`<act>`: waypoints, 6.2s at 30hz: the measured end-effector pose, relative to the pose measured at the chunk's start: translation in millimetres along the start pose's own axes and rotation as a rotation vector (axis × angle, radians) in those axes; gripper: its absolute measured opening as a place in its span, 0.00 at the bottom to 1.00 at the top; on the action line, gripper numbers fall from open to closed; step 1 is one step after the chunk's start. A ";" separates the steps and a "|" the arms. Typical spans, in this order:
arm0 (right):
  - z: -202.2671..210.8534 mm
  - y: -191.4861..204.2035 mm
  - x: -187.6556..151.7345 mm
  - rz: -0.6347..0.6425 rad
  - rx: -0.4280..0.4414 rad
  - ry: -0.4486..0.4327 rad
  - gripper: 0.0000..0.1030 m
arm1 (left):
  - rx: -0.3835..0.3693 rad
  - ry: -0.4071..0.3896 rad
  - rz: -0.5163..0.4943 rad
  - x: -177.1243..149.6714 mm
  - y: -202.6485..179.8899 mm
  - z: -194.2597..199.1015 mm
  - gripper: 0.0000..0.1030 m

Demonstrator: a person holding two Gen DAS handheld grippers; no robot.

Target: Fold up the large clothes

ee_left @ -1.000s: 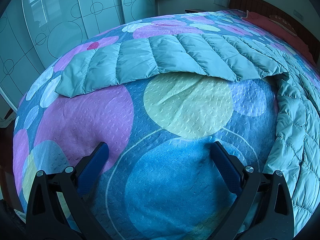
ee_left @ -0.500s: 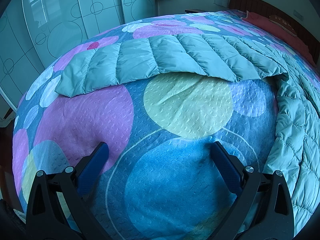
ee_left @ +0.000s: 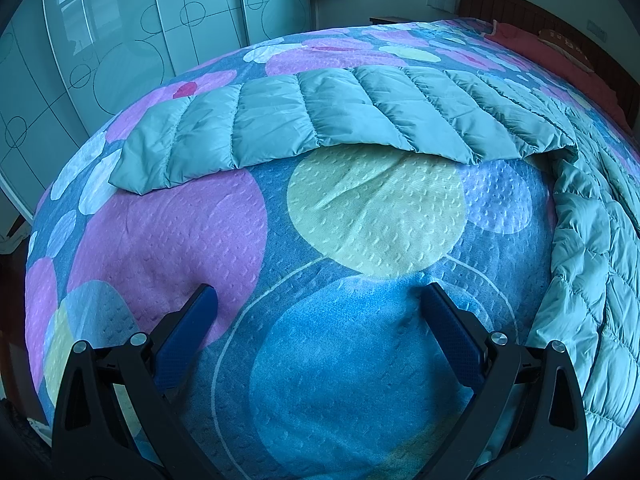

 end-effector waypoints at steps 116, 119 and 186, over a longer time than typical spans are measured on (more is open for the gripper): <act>3.7 118.7 14.5 -0.003 0.271 0.041 0.16 | -0.359 -0.183 -0.188 80.0 -129.3 18.3 0.54; 17.4 113.3 18.8 0.007 0.272 -0.003 0.07 | -0.367 -0.186 -0.191 82.0 -130.8 18.8 0.54; -6.6 30.4 63.2 0.040 0.017 -0.038 0.49 | -0.428 -0.162 -0.415 93.7 -299.8 16.6 0.55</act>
Point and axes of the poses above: each gripper's, at about its wrist camera, not at the fingertips, and z roughly against the way its jaws point, y to its left, x to its top, the point moved 2 cm from there along -z, roughly the way its jaws point, and after that the axes turned 3 degrees about x, right-handed, at the moved point
